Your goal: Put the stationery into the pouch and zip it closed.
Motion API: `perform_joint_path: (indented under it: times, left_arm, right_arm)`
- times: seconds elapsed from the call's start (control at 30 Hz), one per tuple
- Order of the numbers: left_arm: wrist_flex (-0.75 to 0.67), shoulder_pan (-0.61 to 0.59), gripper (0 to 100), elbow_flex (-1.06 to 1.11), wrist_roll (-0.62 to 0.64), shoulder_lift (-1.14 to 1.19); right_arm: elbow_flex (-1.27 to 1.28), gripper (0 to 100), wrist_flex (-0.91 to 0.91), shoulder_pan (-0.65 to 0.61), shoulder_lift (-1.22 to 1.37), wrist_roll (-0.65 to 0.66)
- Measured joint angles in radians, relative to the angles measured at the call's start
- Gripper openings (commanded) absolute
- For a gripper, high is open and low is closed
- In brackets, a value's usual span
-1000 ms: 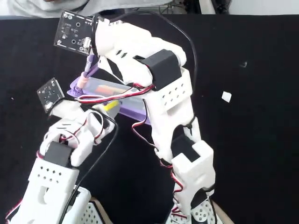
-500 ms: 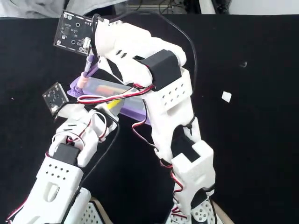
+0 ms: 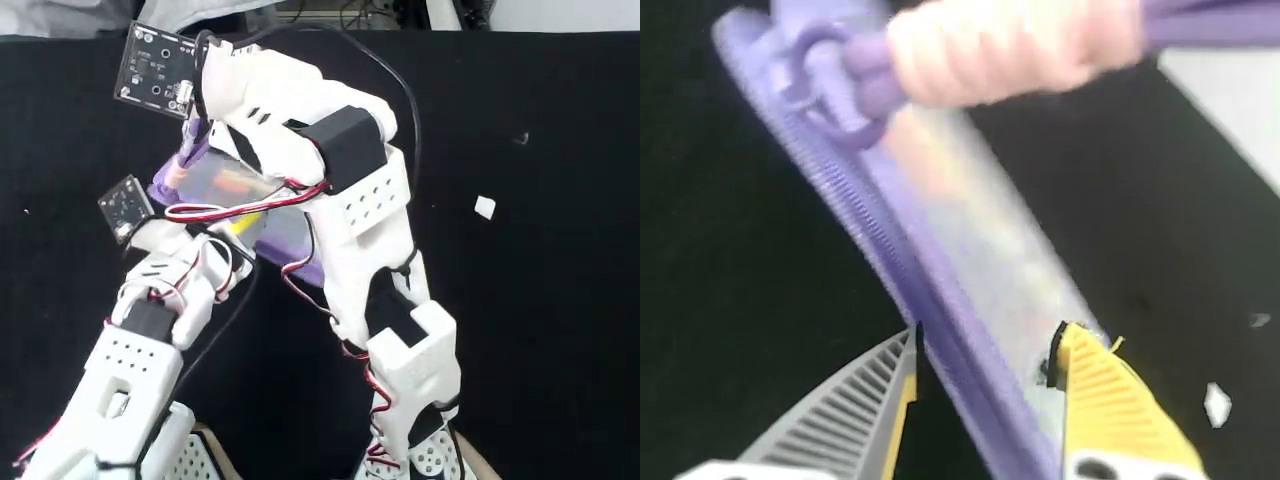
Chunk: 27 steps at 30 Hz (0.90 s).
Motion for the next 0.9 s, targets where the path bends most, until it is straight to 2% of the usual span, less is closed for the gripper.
perform_joint_path:
  times: [0.23,0.4,0.53,0.77,0.9]
  left_arm:
    - [-0.015,-0.011,23,-0.072,0.0,0.183]
    - [0.034,-0.083,23,-0.075,-0.005,0.129]
    - [0.071,-0.104,23,-0.052,-0.074,0.015]
    - [-0.19,-0.106,23,0.123,-0.126,-0.063]
    - [-0.233,-0.106,23,0.124,-0.149,-0.015]
  right_arm:
    - [0.0,1.1,0.0,0.0,0.0,0.0]
    - [0.0,1.1,-0.003,0.0,0.0,0.0]
    - [0.0,1.1,-0.003,0.003,0.0,0.0]
    - [0.0,1.1,-0.003,0.005,0.0,0.0]
    - [0.0,1.1,-0.003,0.005,0.0,0.0]
